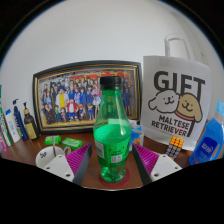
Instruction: Pour water
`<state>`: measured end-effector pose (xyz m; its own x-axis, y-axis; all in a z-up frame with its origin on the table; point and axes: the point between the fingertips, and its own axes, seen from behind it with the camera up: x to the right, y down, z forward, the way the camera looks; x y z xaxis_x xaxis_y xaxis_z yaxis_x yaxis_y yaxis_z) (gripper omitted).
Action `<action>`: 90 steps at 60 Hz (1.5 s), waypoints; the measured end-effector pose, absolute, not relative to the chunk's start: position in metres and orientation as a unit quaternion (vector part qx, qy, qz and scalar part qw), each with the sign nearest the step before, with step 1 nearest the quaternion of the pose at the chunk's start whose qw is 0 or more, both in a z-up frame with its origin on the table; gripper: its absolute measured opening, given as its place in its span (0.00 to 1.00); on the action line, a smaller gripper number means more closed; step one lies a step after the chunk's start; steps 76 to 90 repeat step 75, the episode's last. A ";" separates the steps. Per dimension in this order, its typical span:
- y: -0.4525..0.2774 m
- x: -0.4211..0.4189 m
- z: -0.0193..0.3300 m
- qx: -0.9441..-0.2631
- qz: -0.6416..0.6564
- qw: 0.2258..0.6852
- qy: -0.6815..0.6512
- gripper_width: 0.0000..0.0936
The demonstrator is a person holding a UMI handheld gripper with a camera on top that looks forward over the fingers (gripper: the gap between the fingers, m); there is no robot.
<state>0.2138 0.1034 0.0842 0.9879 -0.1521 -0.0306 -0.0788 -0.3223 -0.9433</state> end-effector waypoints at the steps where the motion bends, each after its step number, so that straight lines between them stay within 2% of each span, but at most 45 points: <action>1: 0.101 0.214 0.084 -0.815 -0.033 0.574 0.073 0.87; 5: 0.090 0.215 0.088 -0.823 -0.042 0.561 0.080 0.93; 16: 0.036 0.197 0.109 -0.850 -0.060 0.514 0.101 0.91; 32: -0.080 0.129 0.167 -0.875 -0.060 0.469 0.098 0.91; 47: -0.170 0.057 0.215 -0.883 -0.070 0.462 0.049 0.91; 58: -0.203 0.026 0.236 -0.878 -0.068 0.471 0.041 0.91; 90: -0.216 0.012 0.247 -0.875 -0.072 0.477 0.043 0.91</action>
